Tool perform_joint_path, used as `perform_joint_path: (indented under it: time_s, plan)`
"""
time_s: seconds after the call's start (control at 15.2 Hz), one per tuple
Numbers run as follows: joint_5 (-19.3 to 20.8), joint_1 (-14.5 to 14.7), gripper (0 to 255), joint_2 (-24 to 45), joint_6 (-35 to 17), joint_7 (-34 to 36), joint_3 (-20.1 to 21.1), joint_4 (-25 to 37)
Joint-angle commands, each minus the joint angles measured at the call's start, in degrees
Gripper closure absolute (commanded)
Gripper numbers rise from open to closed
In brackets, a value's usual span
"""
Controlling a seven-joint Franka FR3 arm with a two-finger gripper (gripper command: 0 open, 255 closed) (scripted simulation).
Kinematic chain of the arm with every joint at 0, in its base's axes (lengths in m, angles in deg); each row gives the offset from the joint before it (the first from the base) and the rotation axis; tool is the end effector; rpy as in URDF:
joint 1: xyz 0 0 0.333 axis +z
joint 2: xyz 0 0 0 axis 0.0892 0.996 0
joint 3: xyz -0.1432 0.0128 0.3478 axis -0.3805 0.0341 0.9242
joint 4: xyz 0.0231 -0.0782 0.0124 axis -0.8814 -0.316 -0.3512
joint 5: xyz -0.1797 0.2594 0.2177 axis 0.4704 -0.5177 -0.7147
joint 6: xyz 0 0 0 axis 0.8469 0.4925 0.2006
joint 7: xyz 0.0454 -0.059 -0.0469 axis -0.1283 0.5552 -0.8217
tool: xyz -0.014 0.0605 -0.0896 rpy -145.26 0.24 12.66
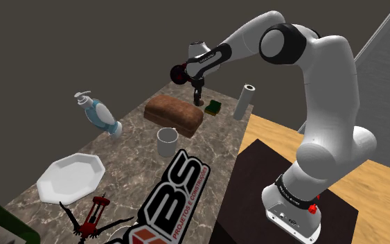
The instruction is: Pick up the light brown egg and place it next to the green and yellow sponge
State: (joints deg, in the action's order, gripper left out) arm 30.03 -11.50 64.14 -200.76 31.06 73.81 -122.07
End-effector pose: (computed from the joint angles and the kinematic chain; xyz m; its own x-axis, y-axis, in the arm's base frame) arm 0.7009 -0.1459 0.2486 0.7829 0.5916 -0.1927 0.6055 -0.7957 0.0172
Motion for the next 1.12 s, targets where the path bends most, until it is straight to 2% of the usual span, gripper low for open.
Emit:
perform_joint_path:
  time_s: [0.0, 0.26, 0.53, 1.06]
  plan:
    - [0.0, 0.0, 0, 0.0, 0.0, 0.0, 0.0, 0.0]
    - [0.0, 0.0, 0, 0.0, 0.0, 0.0, 0.0, 0.0]
    - [-1.0, 0.3, 0, -3.5, 5.4, -0.6, 0.7, 1.9]
    - [-1.0, 0.3, 0, -3.5, 5.4, -0.6, 0.7, 1.9]
